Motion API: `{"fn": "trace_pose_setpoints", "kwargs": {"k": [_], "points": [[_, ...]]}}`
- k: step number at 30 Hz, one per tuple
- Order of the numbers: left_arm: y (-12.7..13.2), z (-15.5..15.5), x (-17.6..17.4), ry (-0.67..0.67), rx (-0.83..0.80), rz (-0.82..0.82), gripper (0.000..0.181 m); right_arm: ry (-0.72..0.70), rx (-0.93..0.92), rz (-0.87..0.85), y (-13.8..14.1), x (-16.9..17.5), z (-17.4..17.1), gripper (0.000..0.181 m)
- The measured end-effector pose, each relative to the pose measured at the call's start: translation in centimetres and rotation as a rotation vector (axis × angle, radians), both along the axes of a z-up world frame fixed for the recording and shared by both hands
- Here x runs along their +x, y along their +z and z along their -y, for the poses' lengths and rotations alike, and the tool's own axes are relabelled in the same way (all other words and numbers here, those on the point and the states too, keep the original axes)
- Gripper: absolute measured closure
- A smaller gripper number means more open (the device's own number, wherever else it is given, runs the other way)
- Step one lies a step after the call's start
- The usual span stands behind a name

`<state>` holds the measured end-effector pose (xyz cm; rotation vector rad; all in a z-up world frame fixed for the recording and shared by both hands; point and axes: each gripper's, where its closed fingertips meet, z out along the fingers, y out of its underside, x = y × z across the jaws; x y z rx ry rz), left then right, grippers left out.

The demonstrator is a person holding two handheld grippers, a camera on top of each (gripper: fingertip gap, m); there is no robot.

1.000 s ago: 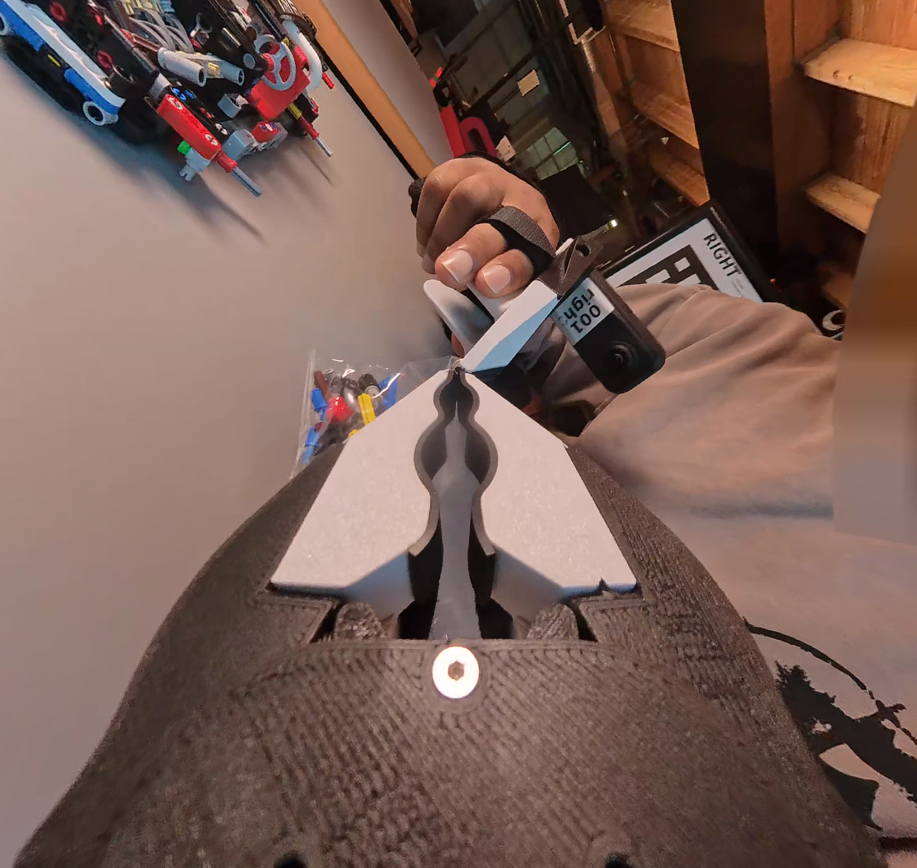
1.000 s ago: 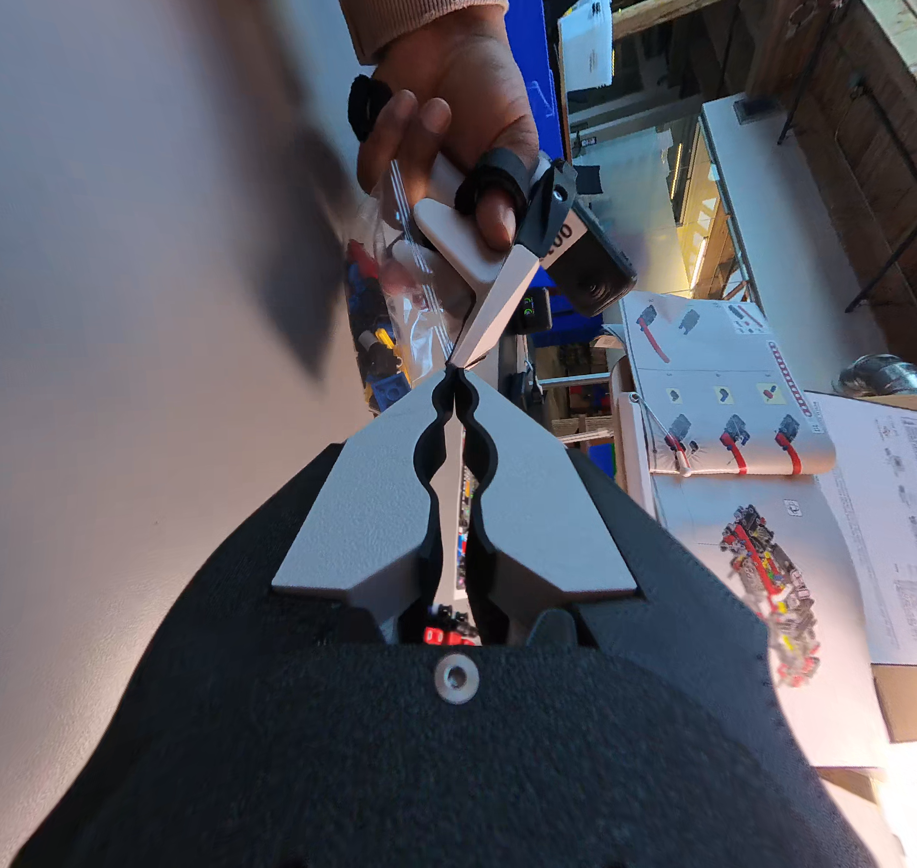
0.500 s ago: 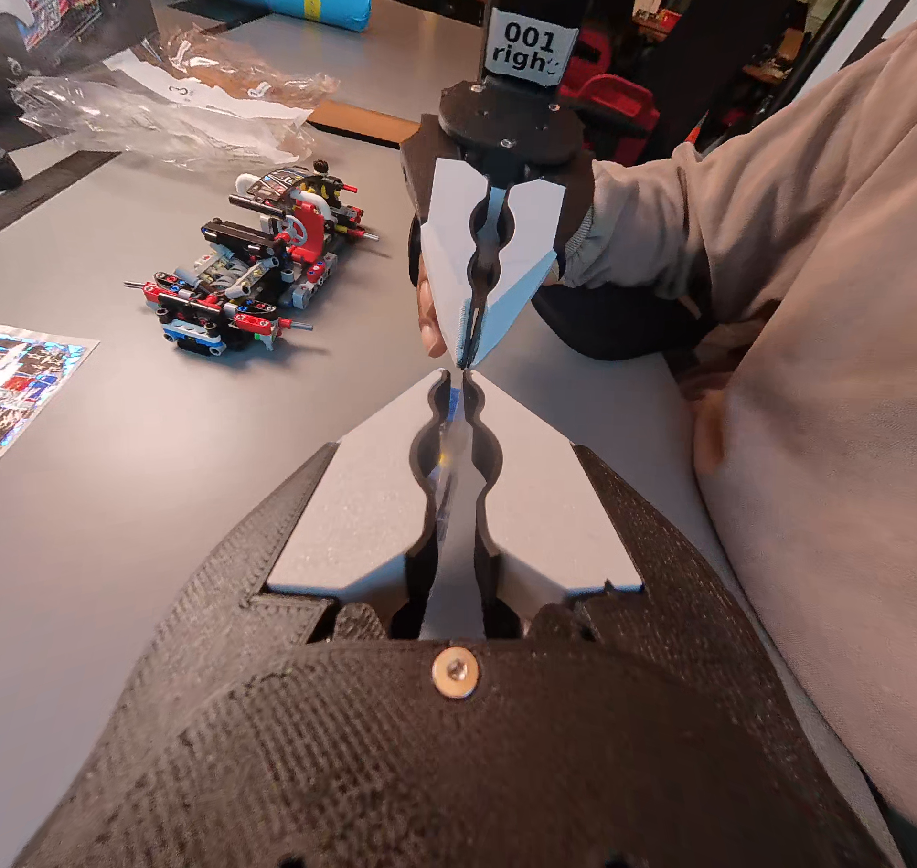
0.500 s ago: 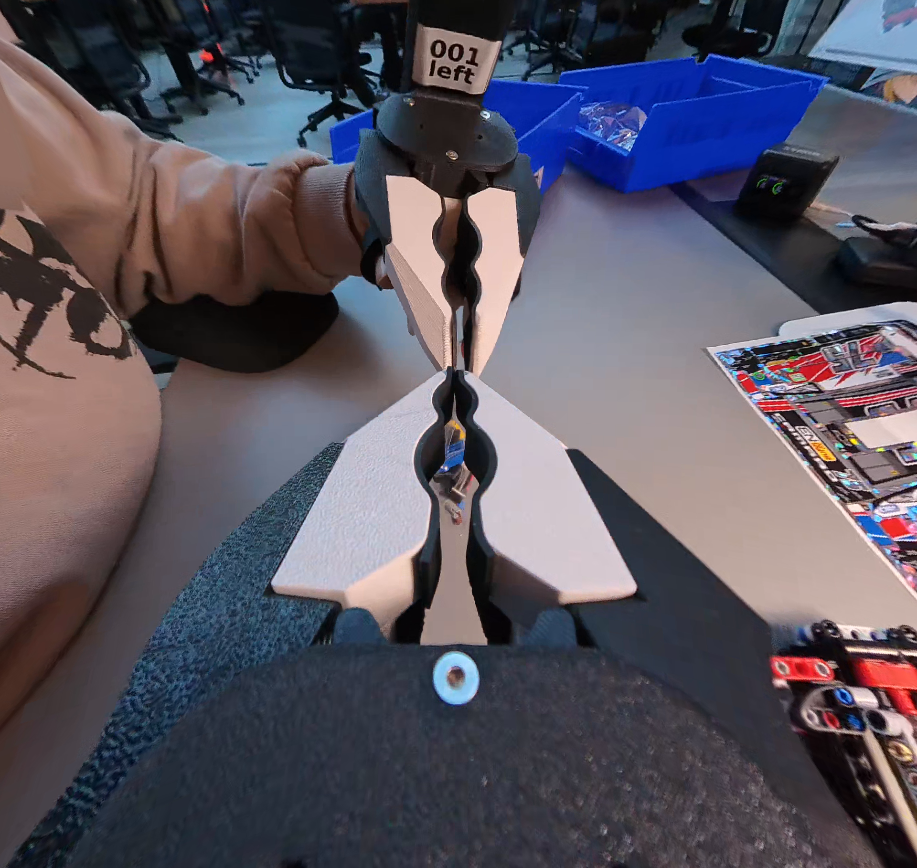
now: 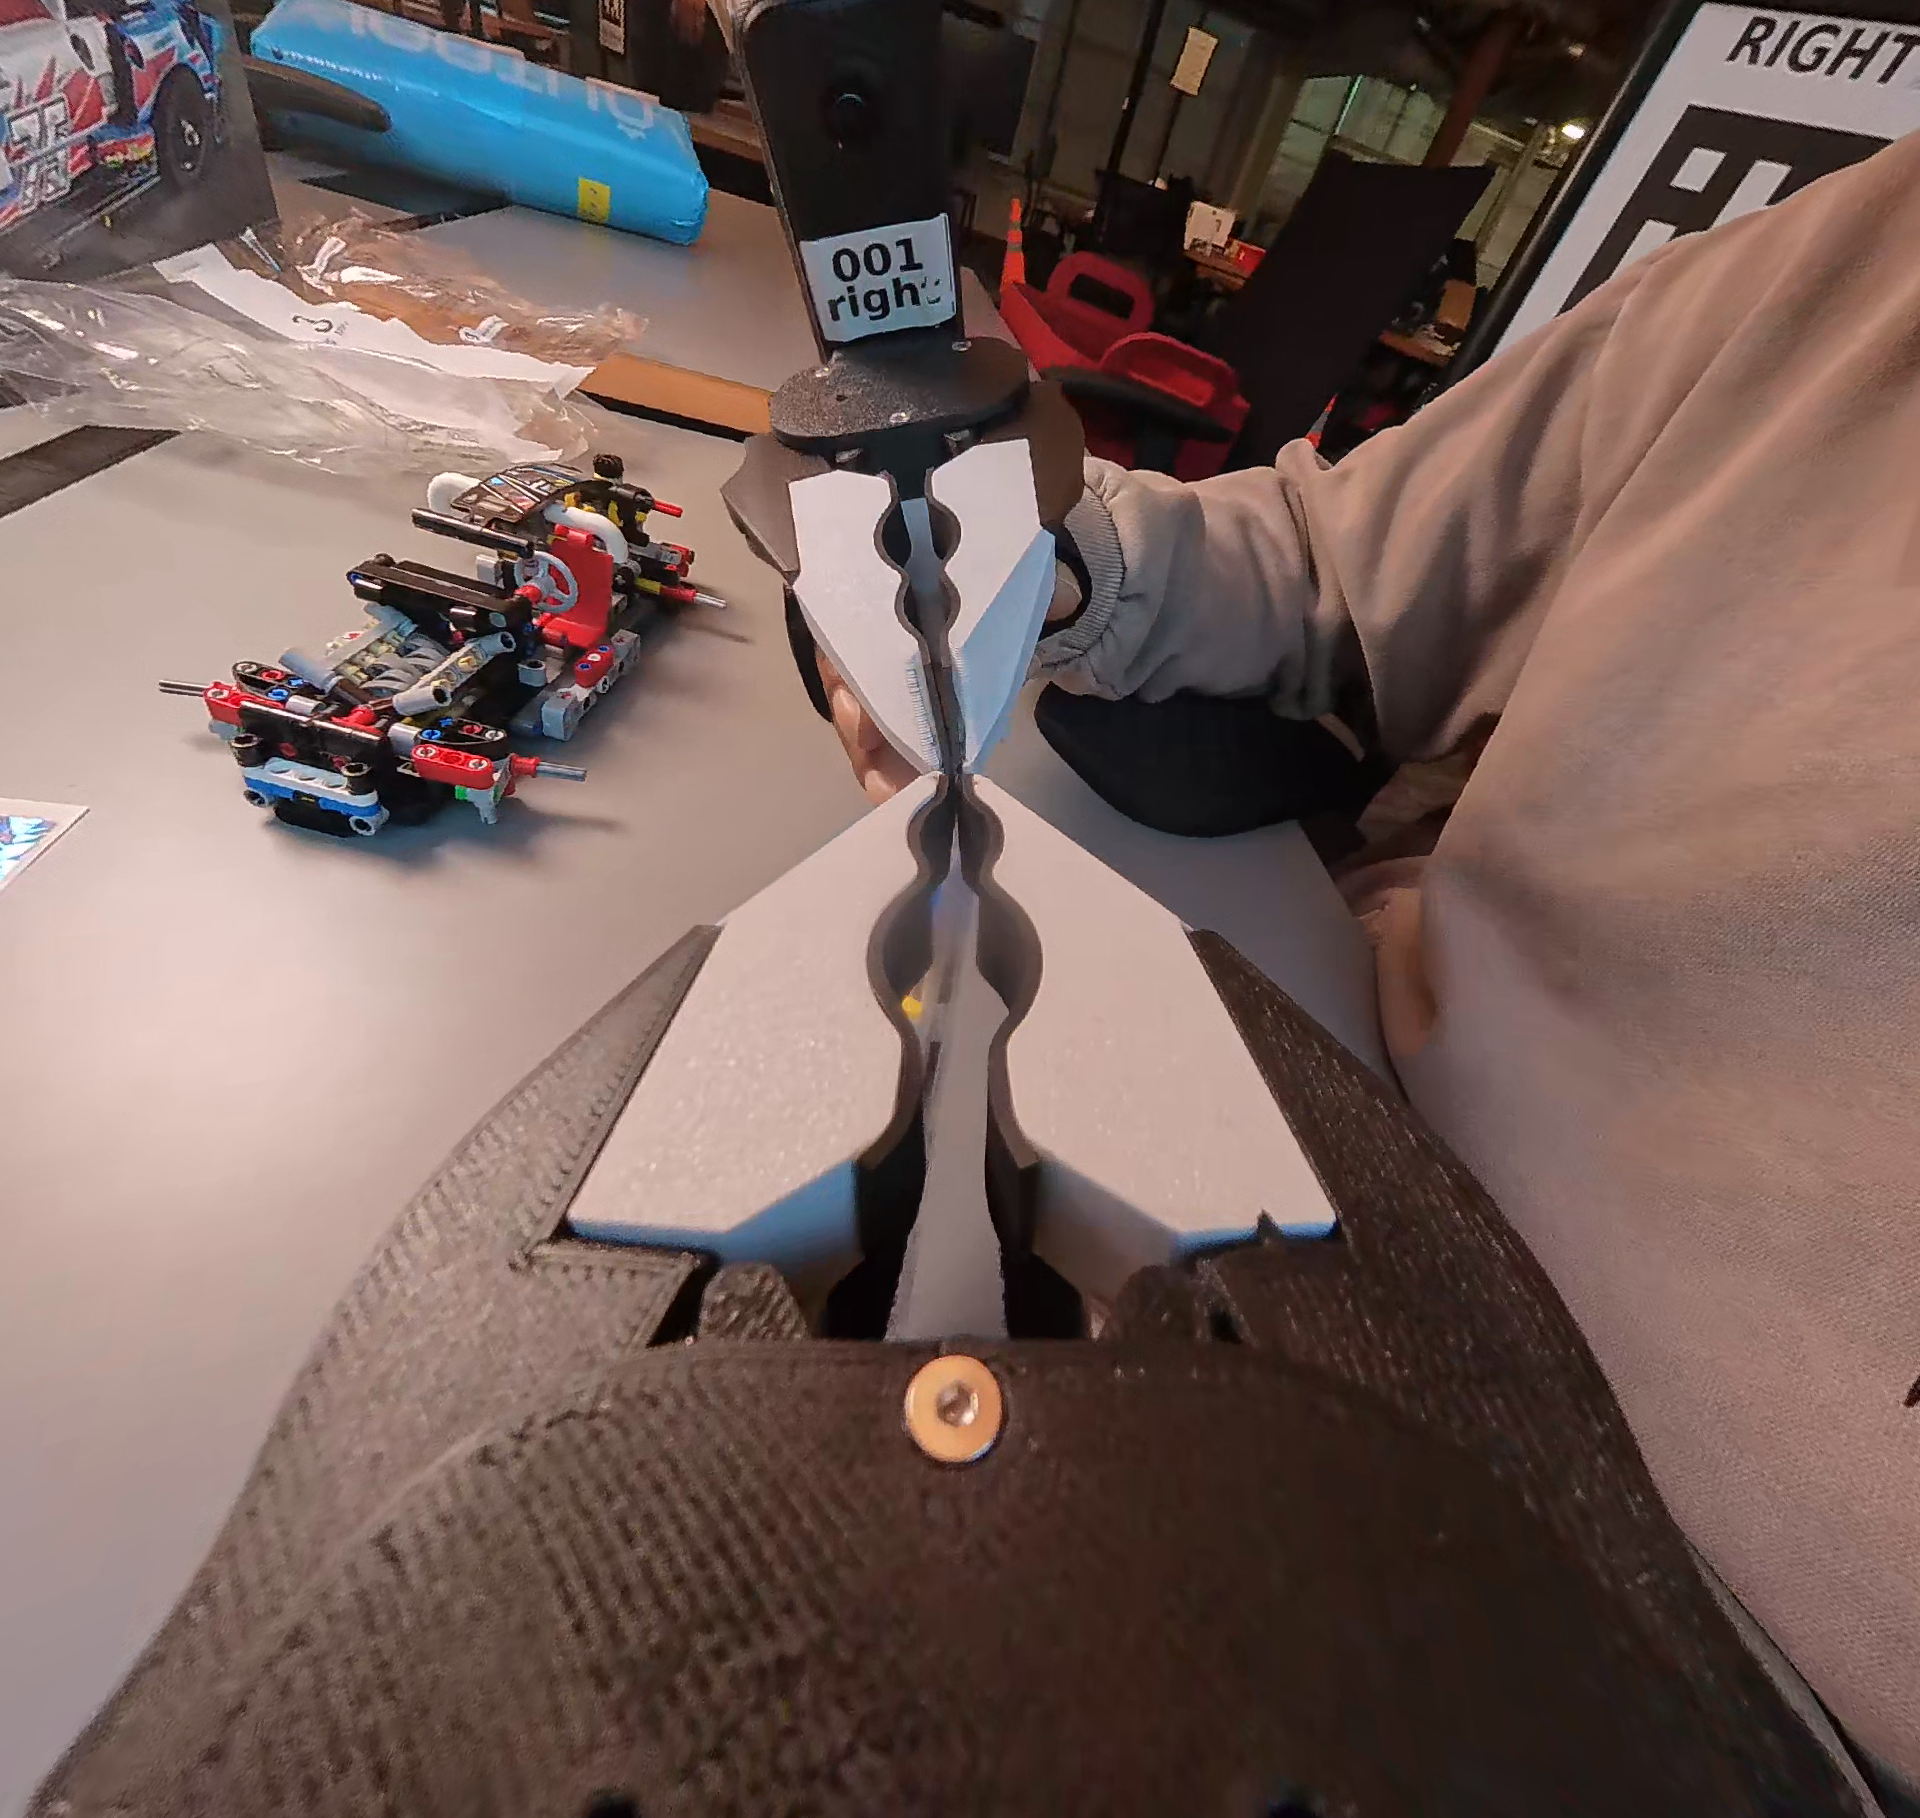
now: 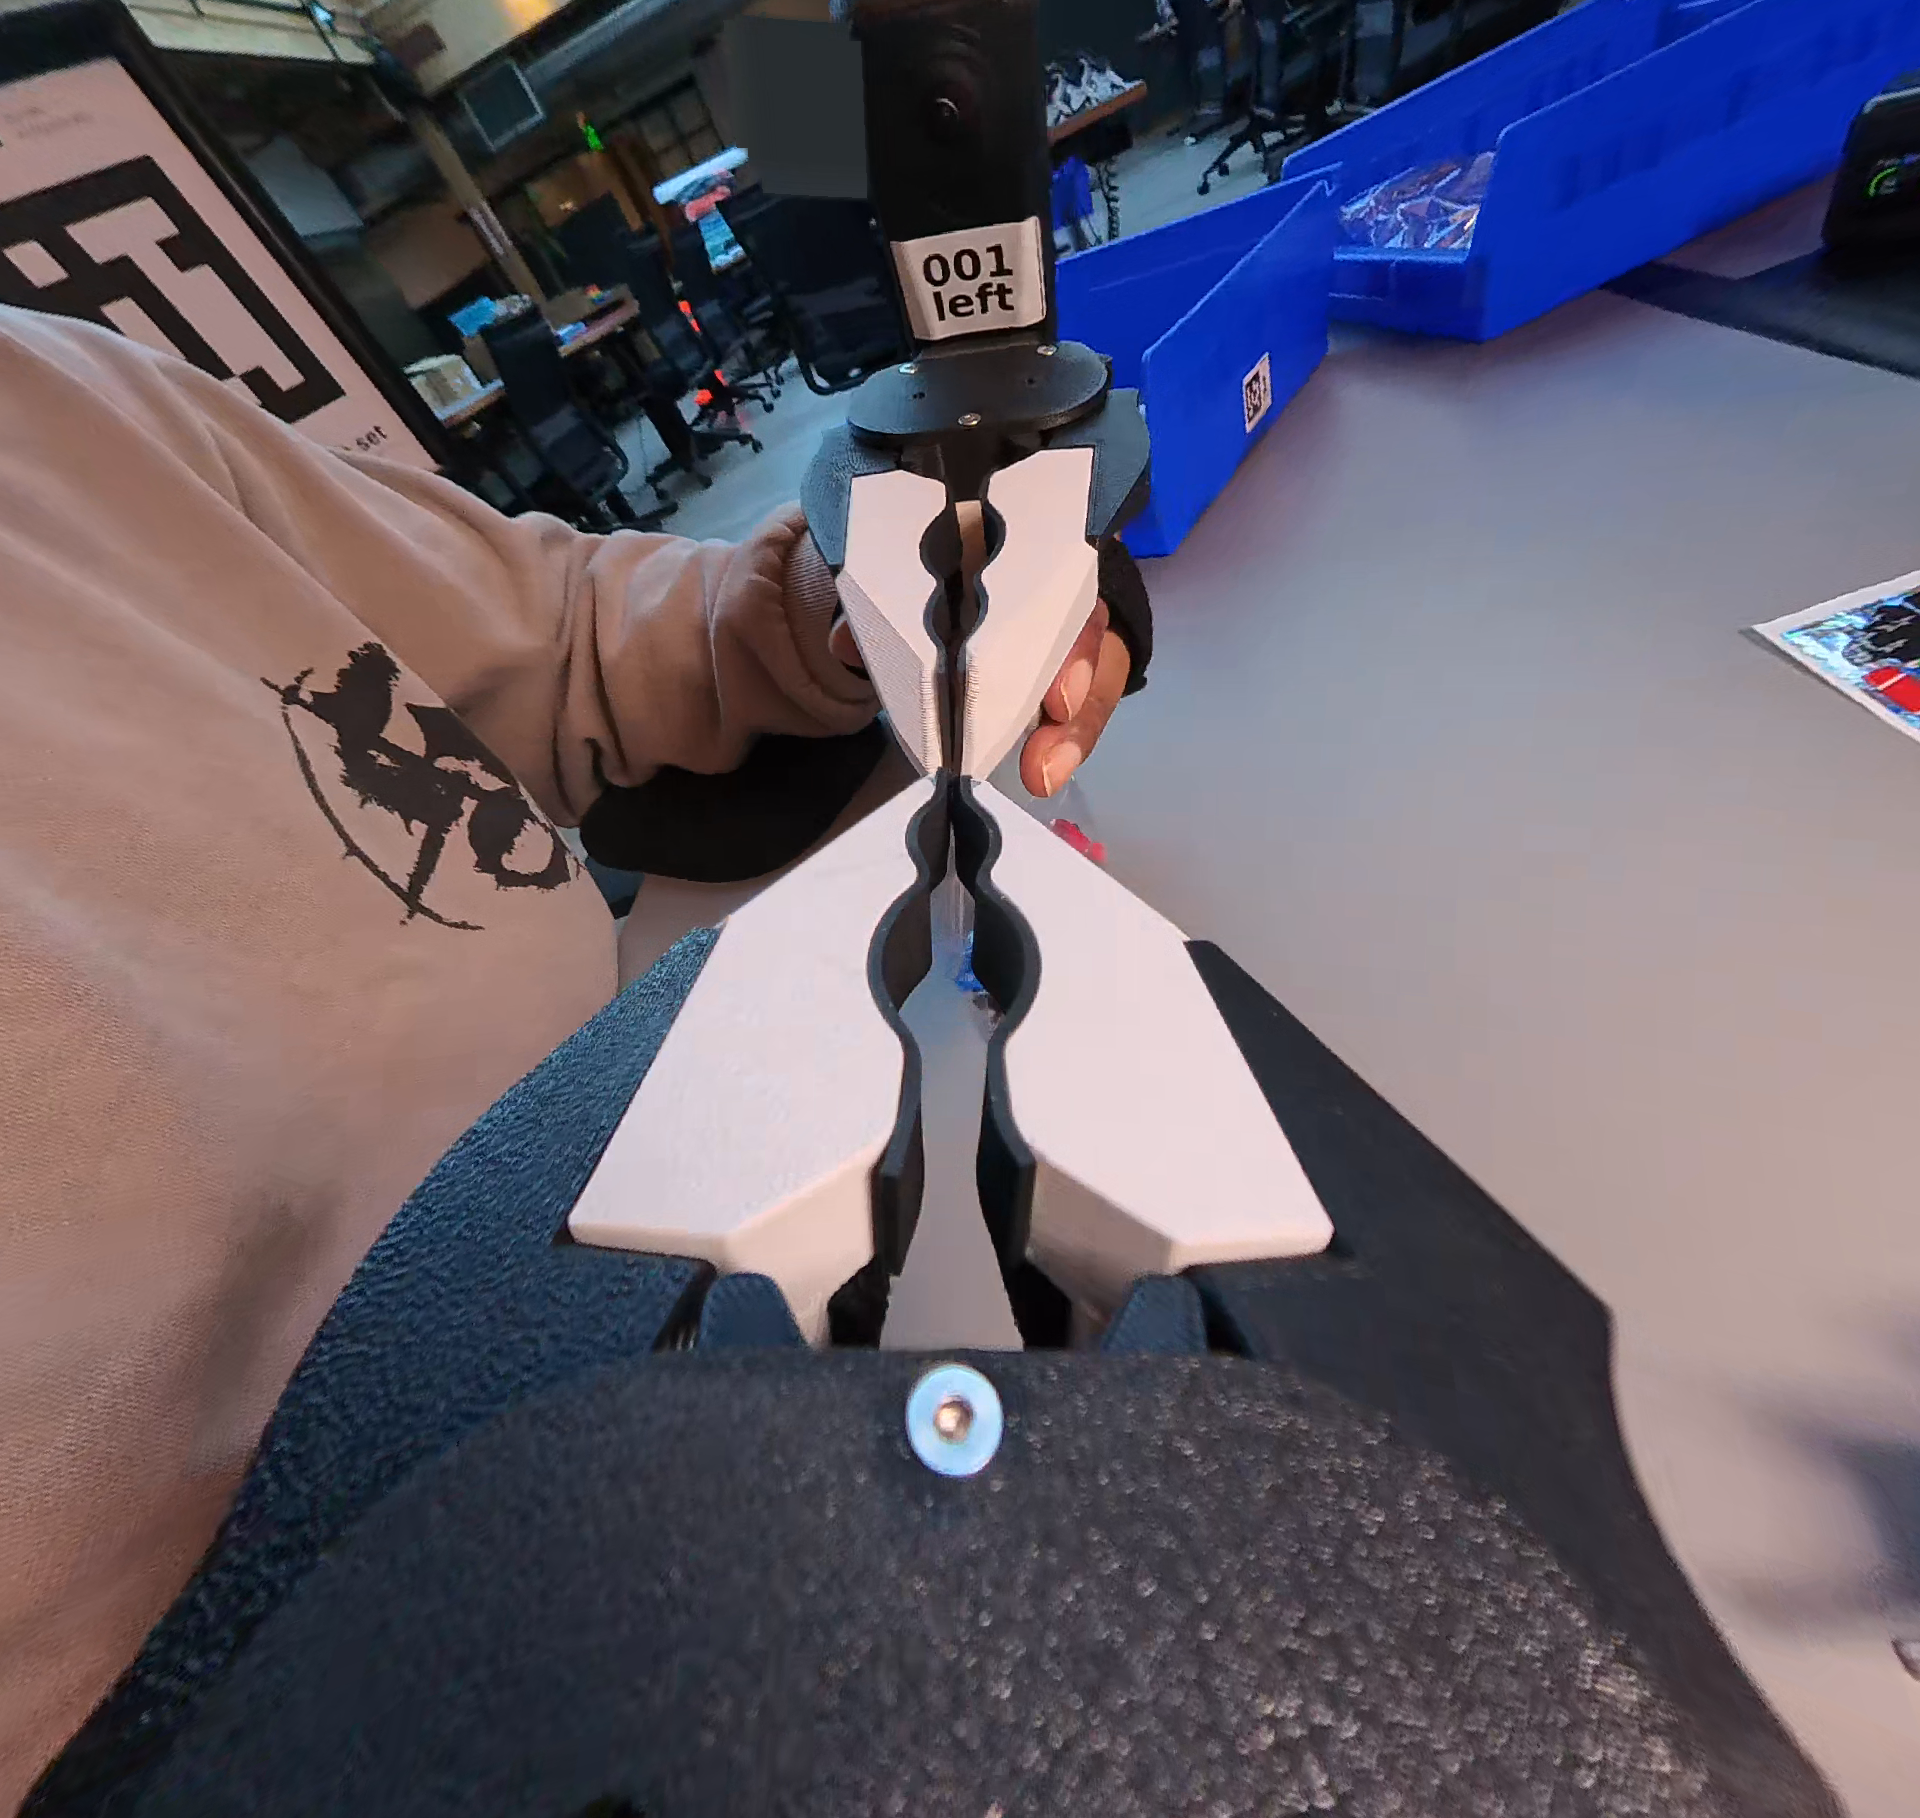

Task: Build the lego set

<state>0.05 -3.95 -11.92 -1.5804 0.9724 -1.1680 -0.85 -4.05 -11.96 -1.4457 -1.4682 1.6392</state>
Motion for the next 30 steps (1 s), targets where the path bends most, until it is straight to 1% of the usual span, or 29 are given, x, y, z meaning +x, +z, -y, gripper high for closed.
{"fn": "trace_pose_setpoints", "kwargs": {"k": [12,14,16,17,18,21,23,26,30], "points": [[0.7,0.2,0.0,-0.016,-0.030,0.082,0.181,0.022,-0.079,-0.029,0.5,0.1,0.3,0.181],[0.6,0.0,-0.1,-0.011,-0.066,0.083,0.181,0.012,-0.064,-0.026,0.3,0.0,0.2,0.181],[0.7,-0.4,-0.2,-0.005,-0.179,0.116,0.181,-0.017,0.010,-0.053,0.4,-0.1,-0.1,0.181],[0.7,-0.6,-0.3,0.000,-0.241,0.142,0.181,-0.043,0.104,-0.082,0.5,-0.2,-0.3,0.181],[0.5,-1.0,-0.5,0.012,-0.314,0.162,0.181,-0.089,0.262,-0.097,0.2,-0.3,-0.8,0.181],[-0.4,-1.6,-0.9,0.000,-0.466,0.233,0.181,-0.199,0.869,-0.133,-0.6,-0.8,-1.4,0.181],[-1.4,-1.9,-0.9,-0.001,-0.540,0.247,0.181,-0.207,1.188,-0.129,-1.7,-0.8,-1.6,0.181],[-2.5,-2.0,-0.8,-0.017,-0.641,0.276,0.181,-0.183,1.493,-0.119,-2.8,-0.7,-1.6,0.181],[-4.3,-2.1,-0.7,-0.004,-0.705,0.234,0.181,-0.147,1.650,-0.102,-4.6,-0.6,-1.6,0.181]]}}
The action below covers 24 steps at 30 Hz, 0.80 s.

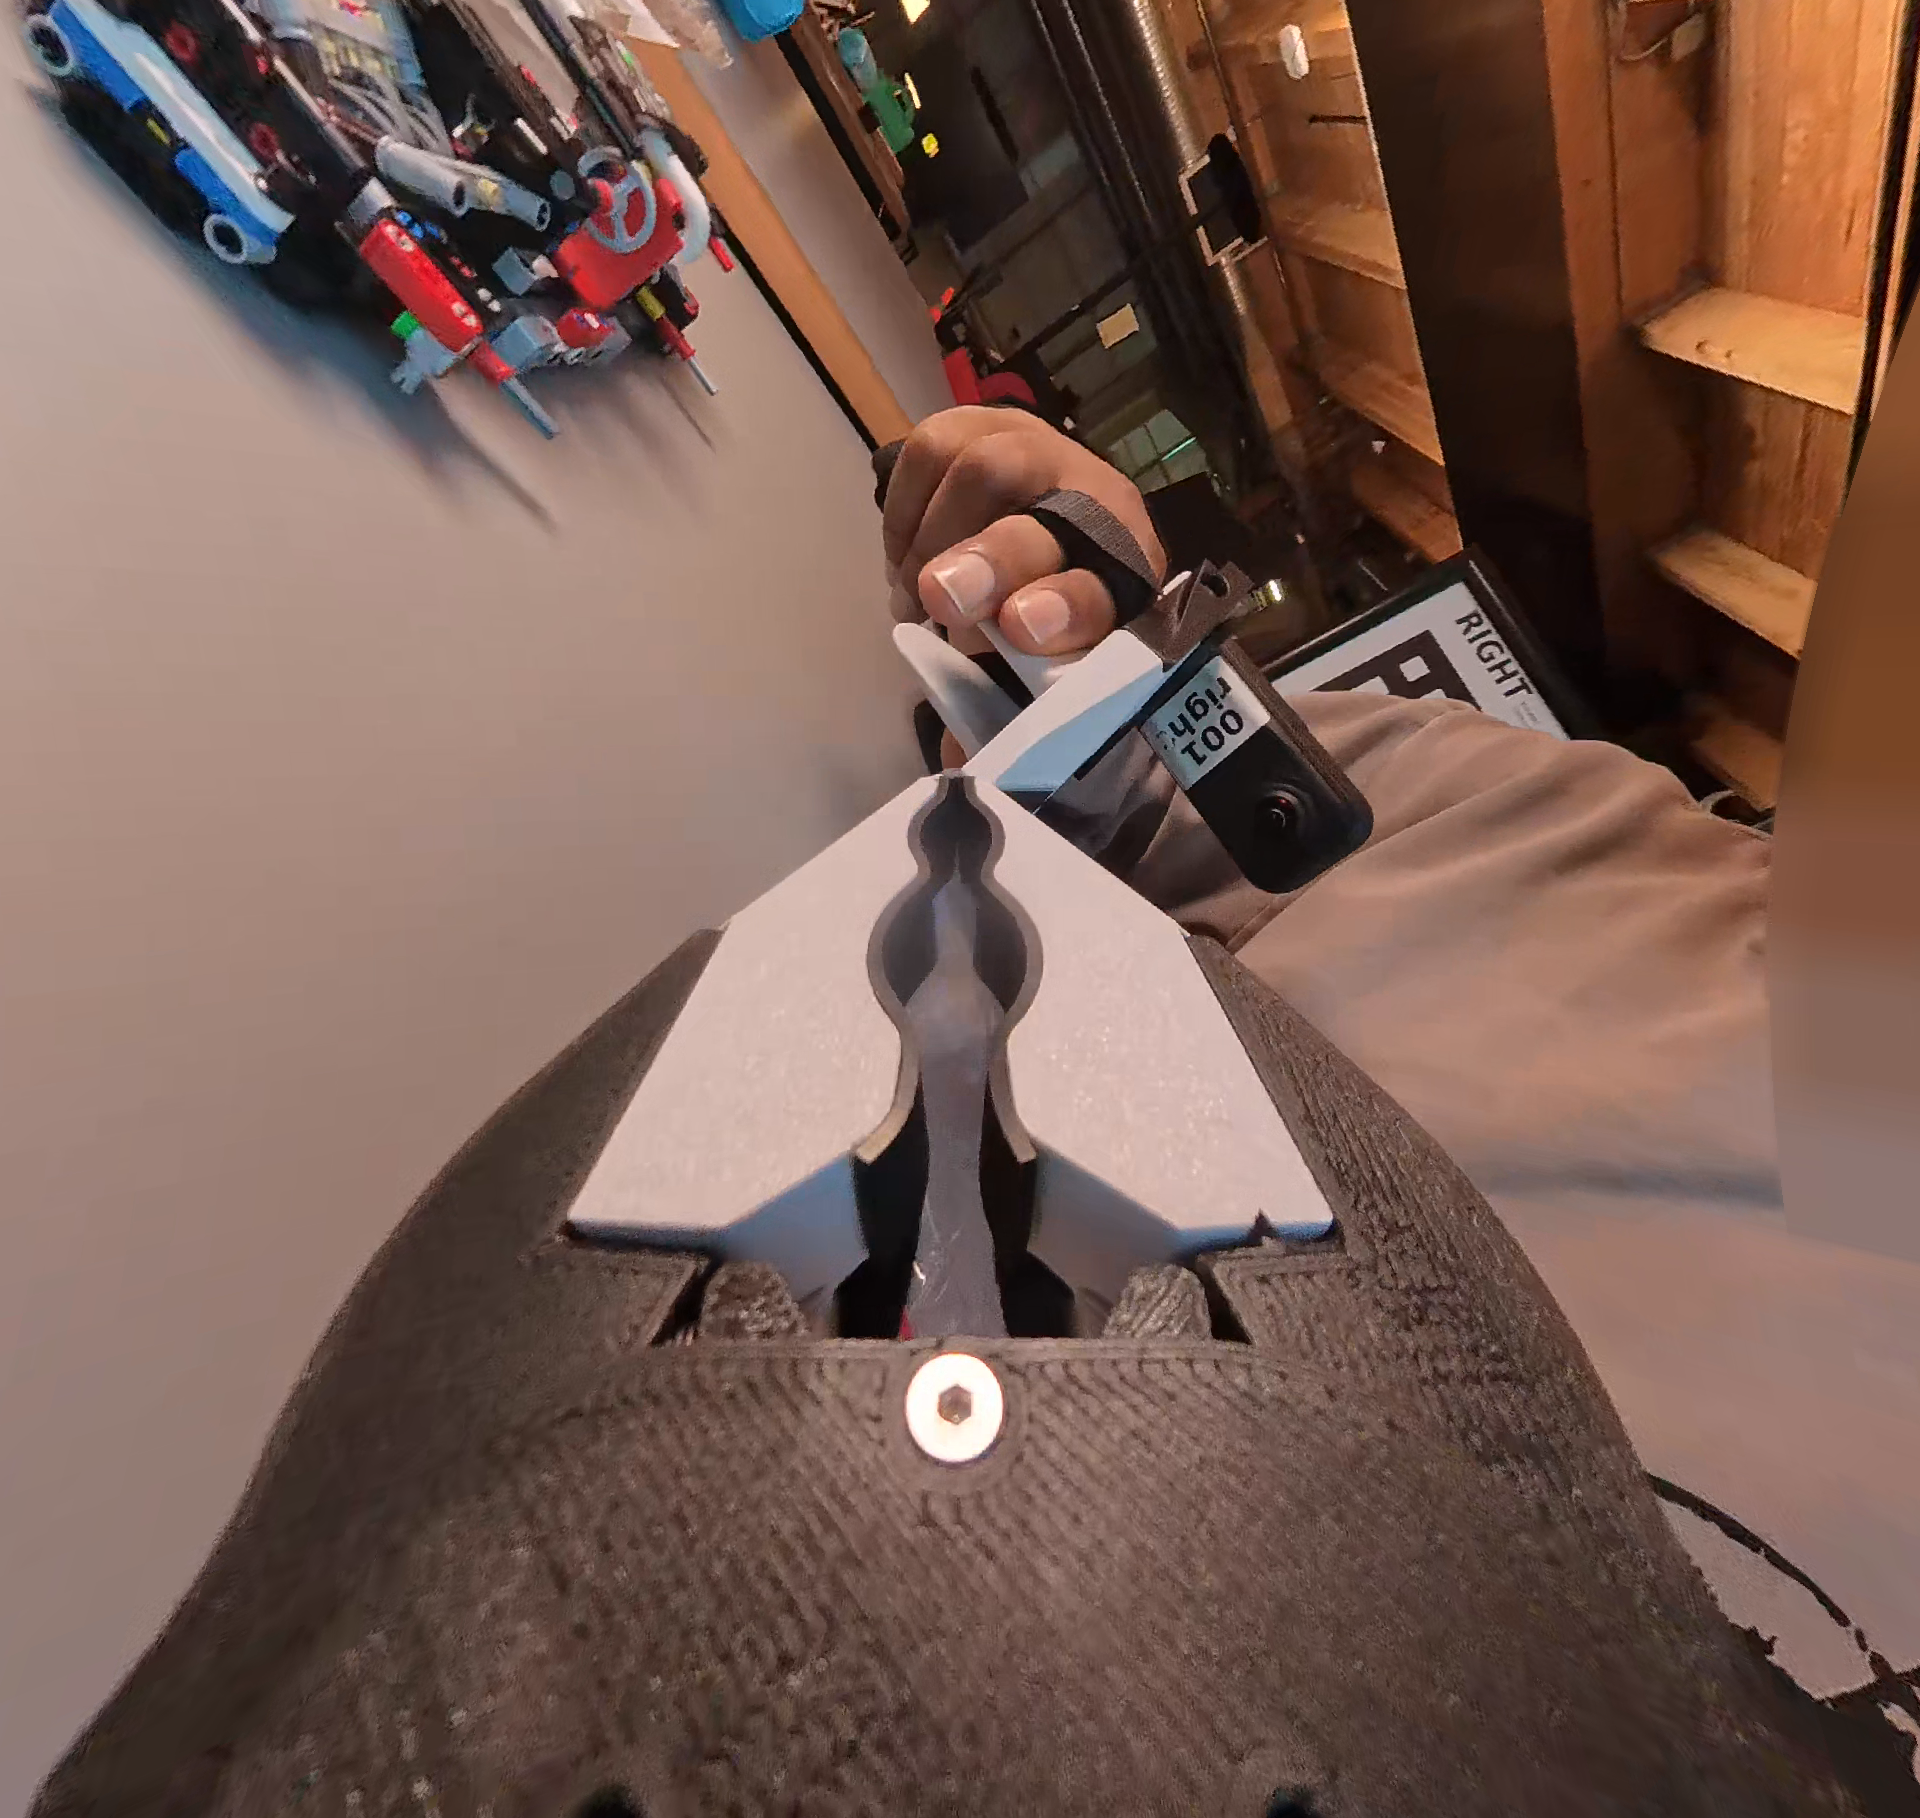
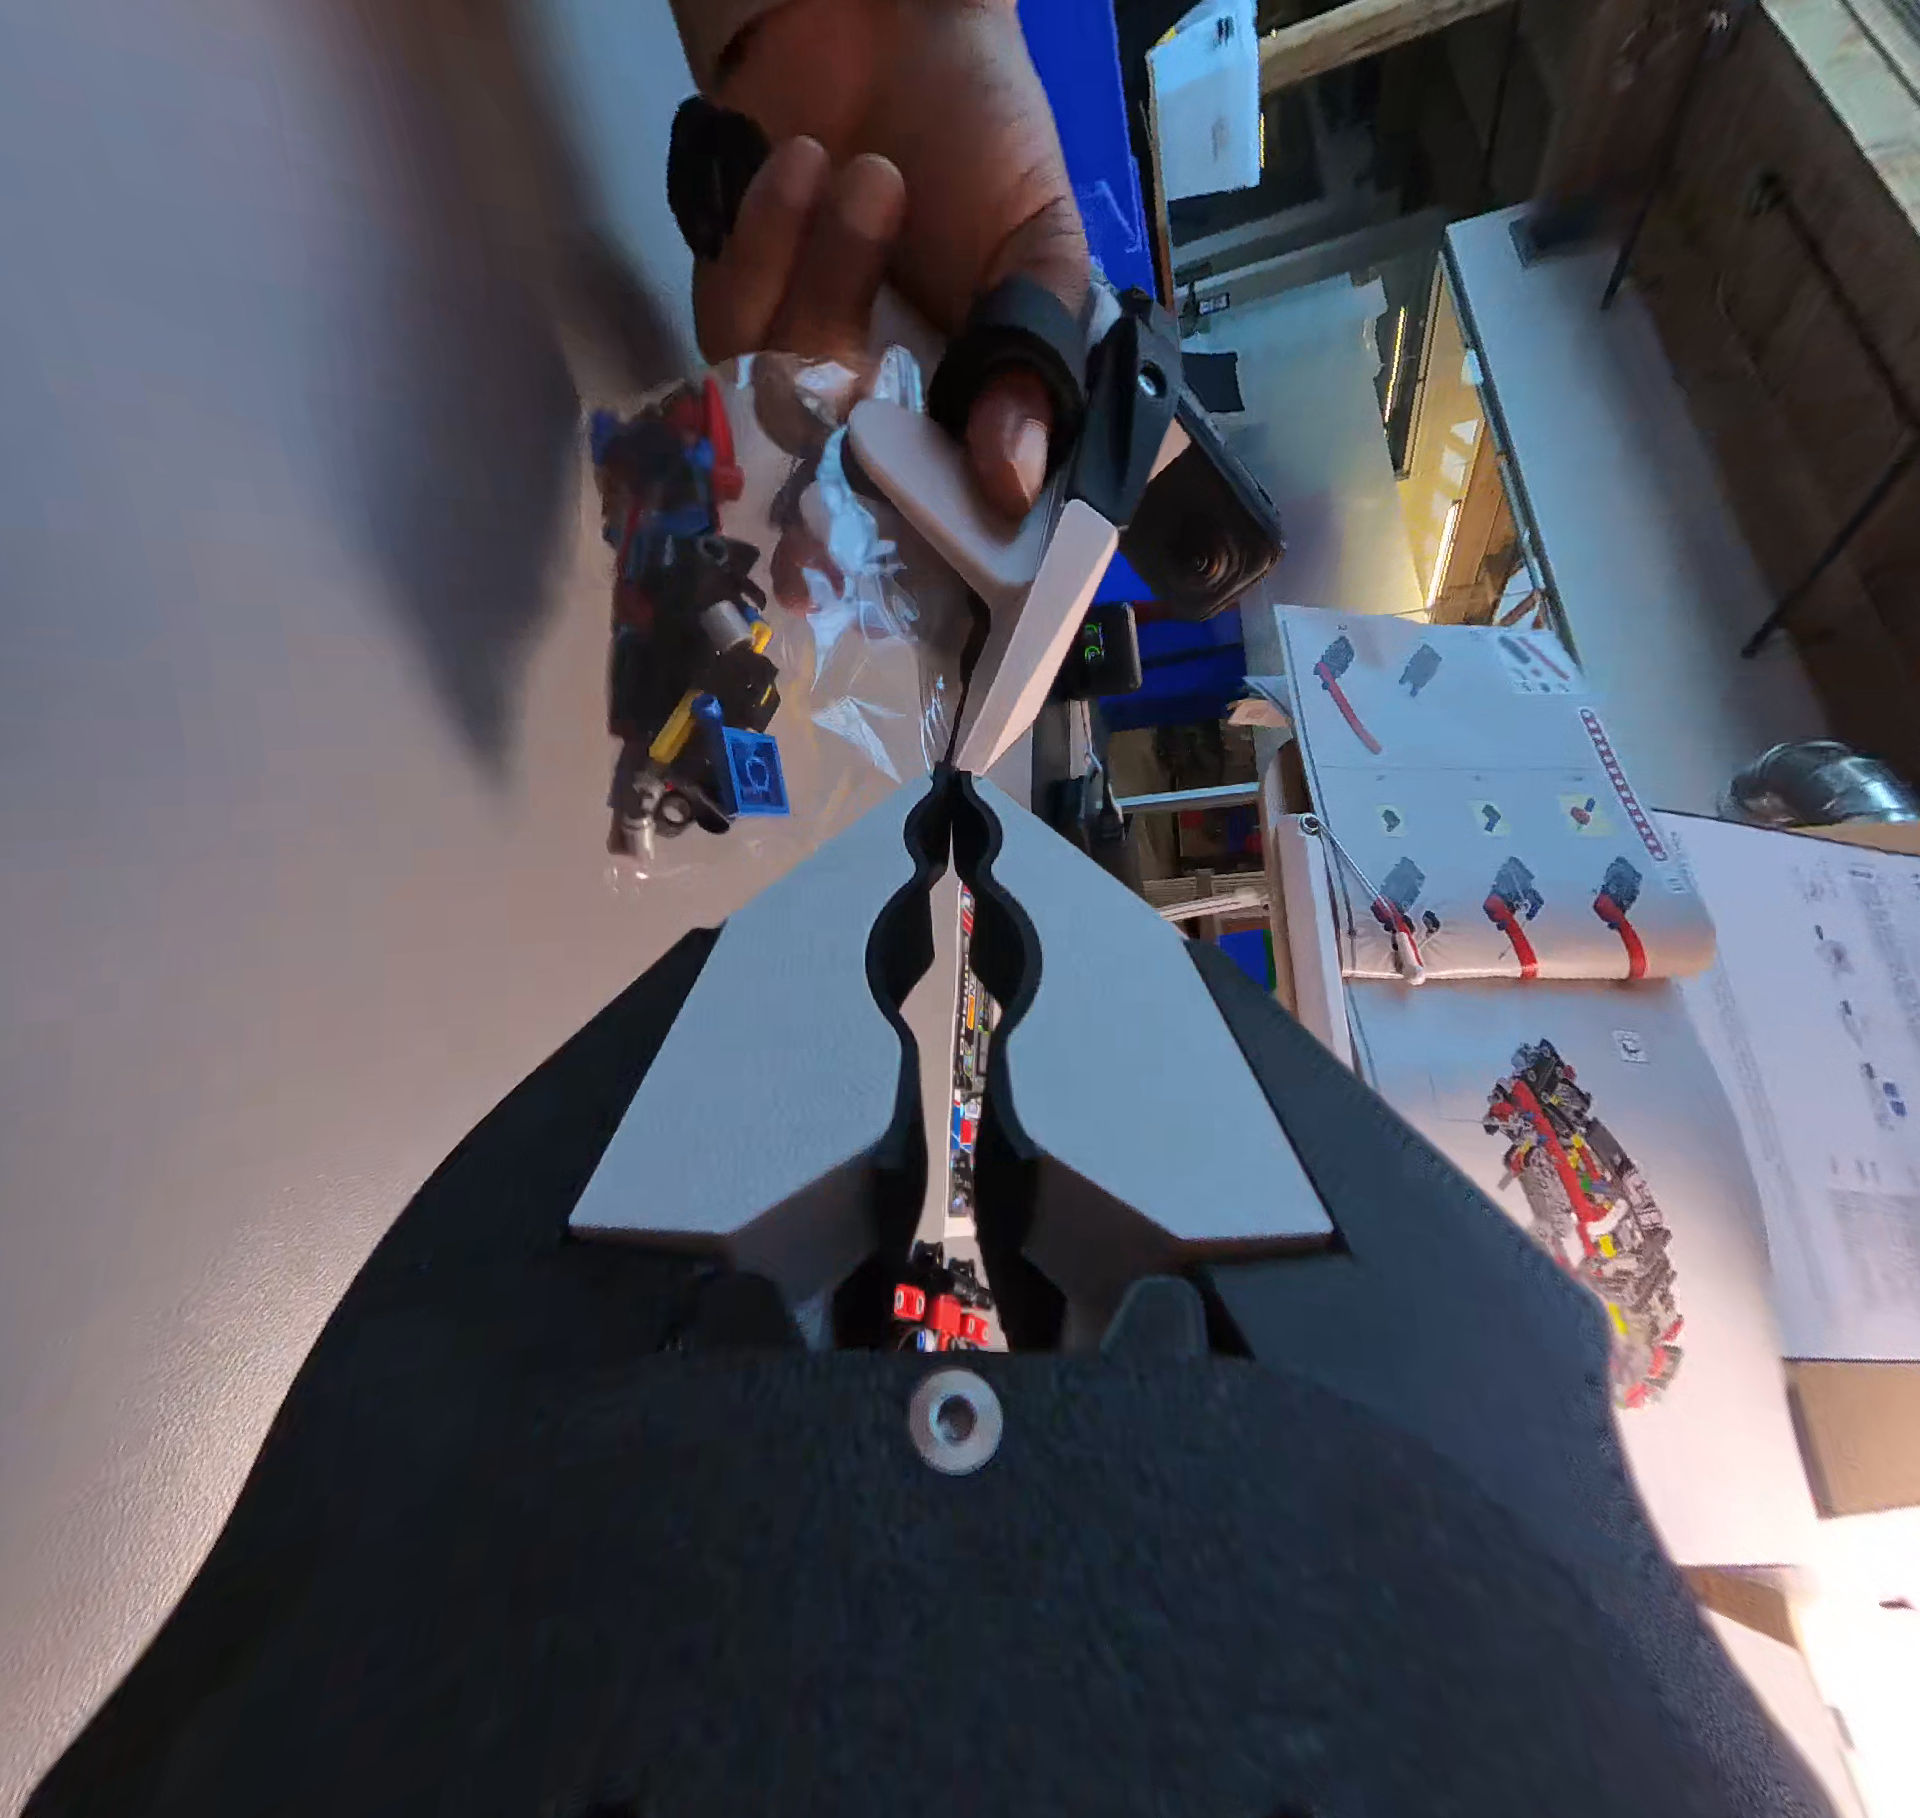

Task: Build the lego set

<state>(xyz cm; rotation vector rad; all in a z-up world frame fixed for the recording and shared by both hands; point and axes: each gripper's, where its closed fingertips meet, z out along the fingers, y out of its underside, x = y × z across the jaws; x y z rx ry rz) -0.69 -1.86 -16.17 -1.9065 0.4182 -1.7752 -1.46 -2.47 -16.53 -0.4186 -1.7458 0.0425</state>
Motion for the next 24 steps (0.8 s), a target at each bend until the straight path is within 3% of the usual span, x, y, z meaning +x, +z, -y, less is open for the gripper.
{"fn": "trace_pose_setpoints", "kwargs": {"k": [7,13,15,20,24], "points": [[-2.2,-0.5,0.2,-0.013,-0.036,-0.088,0.181,-0.004,0.135,0.003,-2.2,0.2,-0.3,0.181],[-3.6,-0.7,0.3,-0.014,0.001,-0.191,0.181,-0.027,0.072,0.014,-3.5,0.4,-0.5,0.181],[-3.3,-1.1,0.3,0.009,0.032,-0.196,0.181,-0.058,-0.150,-0.004,-3.2,0.4,-1.0,0.181],[-0.6,-0.5,0.1,0.019,0.192,-0.184,0.181,-0.047,-0.936,-0.016,-0.6,0.5,-0.9,0.181],[1.5,0.1,-0.5,0.033,0.237,-0.091,0.181,-0.026,-1.321,0.026,0.4,1.7,-1.1,0.141]]}}
